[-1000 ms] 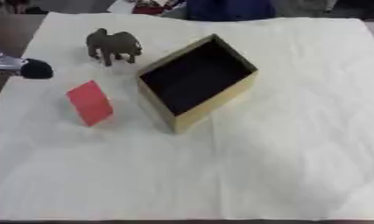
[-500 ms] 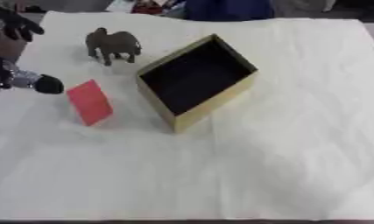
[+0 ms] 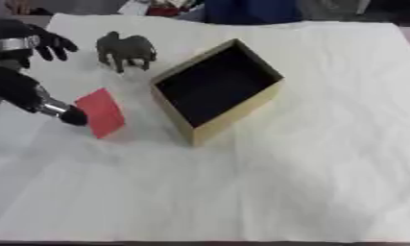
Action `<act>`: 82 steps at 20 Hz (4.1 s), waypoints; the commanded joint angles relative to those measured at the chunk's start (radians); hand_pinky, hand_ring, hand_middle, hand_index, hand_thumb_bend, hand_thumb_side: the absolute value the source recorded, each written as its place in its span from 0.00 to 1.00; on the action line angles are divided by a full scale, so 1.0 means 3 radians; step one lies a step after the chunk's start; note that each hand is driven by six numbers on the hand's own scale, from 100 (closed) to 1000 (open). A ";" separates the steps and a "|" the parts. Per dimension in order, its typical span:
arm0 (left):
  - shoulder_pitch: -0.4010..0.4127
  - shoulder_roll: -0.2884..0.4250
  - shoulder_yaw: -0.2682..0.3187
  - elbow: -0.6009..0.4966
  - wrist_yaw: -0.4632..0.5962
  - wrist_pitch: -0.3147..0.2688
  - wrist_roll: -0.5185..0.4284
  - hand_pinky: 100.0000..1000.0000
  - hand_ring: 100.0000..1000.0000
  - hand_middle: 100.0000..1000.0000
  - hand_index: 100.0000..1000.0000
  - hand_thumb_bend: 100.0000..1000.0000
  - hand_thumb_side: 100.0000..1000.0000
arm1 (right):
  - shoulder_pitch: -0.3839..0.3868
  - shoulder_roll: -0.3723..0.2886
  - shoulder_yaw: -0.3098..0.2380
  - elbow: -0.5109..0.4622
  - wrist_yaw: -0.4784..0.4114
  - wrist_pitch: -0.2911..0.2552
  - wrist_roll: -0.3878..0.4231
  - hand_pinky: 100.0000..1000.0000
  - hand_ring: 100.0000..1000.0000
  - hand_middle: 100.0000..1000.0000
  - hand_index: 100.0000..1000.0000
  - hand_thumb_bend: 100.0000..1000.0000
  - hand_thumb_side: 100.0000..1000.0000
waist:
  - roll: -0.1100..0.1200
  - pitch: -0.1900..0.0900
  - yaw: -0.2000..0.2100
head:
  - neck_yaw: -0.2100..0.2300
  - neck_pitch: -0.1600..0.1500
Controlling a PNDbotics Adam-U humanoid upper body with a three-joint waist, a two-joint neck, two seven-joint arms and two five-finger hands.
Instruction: Pick up objects on the table and place them in the box.
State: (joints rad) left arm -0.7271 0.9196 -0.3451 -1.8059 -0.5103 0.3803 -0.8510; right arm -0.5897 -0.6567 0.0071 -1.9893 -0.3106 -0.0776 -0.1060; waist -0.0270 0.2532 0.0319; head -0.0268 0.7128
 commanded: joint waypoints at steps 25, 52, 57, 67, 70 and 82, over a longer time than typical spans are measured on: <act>-0.0354 -0.0403 -0.0366 0.0708 -0.0183 0.0438 -0.0187 0.75 0.87 0.81 0.96 0.92 0.64 | -0.0033 -0.0001 -0.0008 -0.0036 -0.0017 0.0043 0.0013 0.91 0.84 0.69 0.91 0.00 1.00 | 0.0004 -0.0070 0.0002 | -0.0027 0.0074; -0.0392 -0.0627 -0.0450 0.1217 -0.0639 0.0266 0.0018 0.79 0.89 0.79 0.95 0.81 0.62 | -0.0017 0.0017 -0.0005 -0.0036 0.0002 0.0083 0.0018 0.91 0.84 0.68 0.91 0.00 1.00 | -0.0004 -0.0026 0.0007 | 0.0016 0.0108; -0.0415 -0.0680 -0.0443 0.1298 -0.0714 0.0228 0.0058 0.78 0.87 0.72 0.93 0.74 0.62 | -0.0018 0.0021 -0.0002 -0.0036 0.0005 0.0090 0.0022 0.91 0.84 0.68 0.91 0.00 1.00 | -0.0003 -0.0014 0.0000 | 0.0026 0.0101; -0.0455 -0.0759 -0.0423 0.1374 -0.0780 0.0171 0.0229 0.68 0.76 0.53 0.82 0.55 0.63 | -0.0016 0.0029 0.0000 -0.0036 0.0018 0.0112 0.0024 0.92 0.84 0.67 0.91 0.00 1.00 | 0.0001 0.0009 -0.0018 | 0.0022 0.0085; -0.0459 -0.0769 -0.0433 0.1364 -0.0755 0.0172 0.0252 0.66 0.72 0.49 0.77 0.51 0.64 | -0.0014 0.0030 -0.0001 -0.0036 0.0021 0.0118 0.0021 0.92 0.84 0.67 0.91 0.00 1.00 | 0.0001 0.0013 -0.0022 | 0.0022 0.0080; -0.0456 -0.0778 -0.0455 0.1350 -0.0766 0.0160 0.0207 0.55 0.59 0.40 0.60 0.20 0.46 | -0.0009 0.0038 -0.0008 -0.0036 0.0029 0.0128 0.0012 0.92 0.84 0.67 0.91 0.00 1.00 | -0.0002 0.0009 -0.0023 | 0.0023 0.0077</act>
State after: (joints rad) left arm -0.8439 0.6758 -0.4888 -1.3927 -0.7347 0.4178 -0.7727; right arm -0.5809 -0.6293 0.0131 -1.9893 -0.3085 -0.0400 -0.1007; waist -0.0279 0.2749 0.0255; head -0.0198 0.7448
